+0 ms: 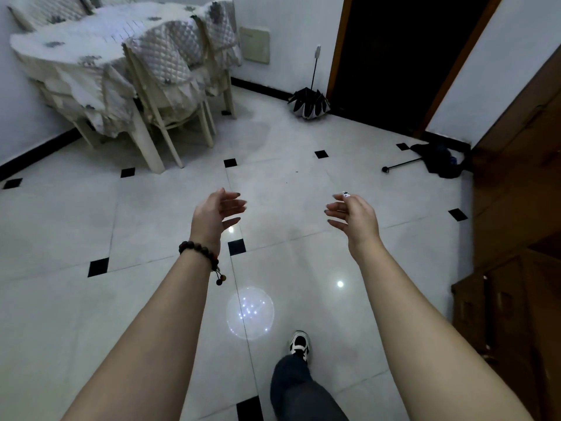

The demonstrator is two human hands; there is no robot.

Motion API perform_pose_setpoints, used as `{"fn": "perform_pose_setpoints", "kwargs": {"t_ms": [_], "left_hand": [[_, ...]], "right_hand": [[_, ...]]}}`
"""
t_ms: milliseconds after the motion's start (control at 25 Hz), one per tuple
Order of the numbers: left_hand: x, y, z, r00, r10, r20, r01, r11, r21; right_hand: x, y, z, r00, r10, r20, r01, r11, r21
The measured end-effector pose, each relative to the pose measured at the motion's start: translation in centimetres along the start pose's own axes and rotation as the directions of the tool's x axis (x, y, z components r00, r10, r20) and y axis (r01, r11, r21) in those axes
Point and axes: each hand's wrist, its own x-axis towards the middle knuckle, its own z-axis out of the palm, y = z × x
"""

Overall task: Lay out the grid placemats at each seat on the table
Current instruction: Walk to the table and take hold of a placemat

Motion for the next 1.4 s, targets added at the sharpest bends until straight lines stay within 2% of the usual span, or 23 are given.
{"fn": "perform_pose_setpoints", "kwargs": {"t_ms": [400, 600, 920, 1400], "left_hand": [[18.4, 4.8, 12.6, 0.998, 0.025, 0.065, -0.025, 1.0, 0.01], [25.5, 5.1, 15.3, 0.998, -0.003, 0.055, 0.003, 1.0, 0.016], [42.3, 6.3, 18.5, 0.998, -0.014, 0.054, 0.013, 1.0, 0.019], [67.1, 13.6, 23.8, 0.996, 0.007, 0.086, -0.007, 1.0, 0.009]], "right_hand": [[20.6, -7.3, 1.0, 1.0, -0.019, -0.004, 0.019, 1.0, -0.022], [27.8, -8.3, 2.3, 1.0, -0.015, 0.008, 0.015, 1.0, -0.025], [43.3, -9.7, 7.7, 1.0, 0.001, -0.024, -0.002, 0.999, -0.044], [65.7, -16.1, 17.4, 0.996, -0.006, -0.085, 0.004, 1.0, -0.029]]}}
